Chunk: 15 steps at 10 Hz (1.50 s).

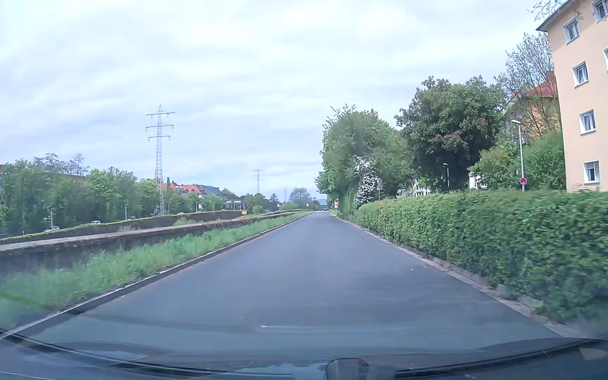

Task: Follow the waypoints while adhering to traffic rules and regulations

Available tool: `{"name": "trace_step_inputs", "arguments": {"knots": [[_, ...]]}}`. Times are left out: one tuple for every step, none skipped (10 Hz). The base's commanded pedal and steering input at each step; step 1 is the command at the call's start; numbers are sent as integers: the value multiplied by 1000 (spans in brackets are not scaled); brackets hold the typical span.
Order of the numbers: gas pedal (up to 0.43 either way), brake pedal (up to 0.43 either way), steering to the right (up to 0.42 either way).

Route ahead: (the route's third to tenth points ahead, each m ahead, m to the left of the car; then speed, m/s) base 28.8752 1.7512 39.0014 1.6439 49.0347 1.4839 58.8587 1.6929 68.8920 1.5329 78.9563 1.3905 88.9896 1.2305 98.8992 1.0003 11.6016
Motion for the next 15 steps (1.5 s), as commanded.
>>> {"name": "trace_step_inputs", "arguments": {"knots": [[98, 0, 0], [98, 0, 0], [98, 0, 0], [98, 0, 0], [98, 0, 0], [98, 0, 0], [98, 0, 0], [98, 0, 0], [98, 0, 0], [98, 0, 0], [98, 0, 0], [98, 0, 0], [98, 0, 0], [98, 0, 0], [98, 0, 0]]}}
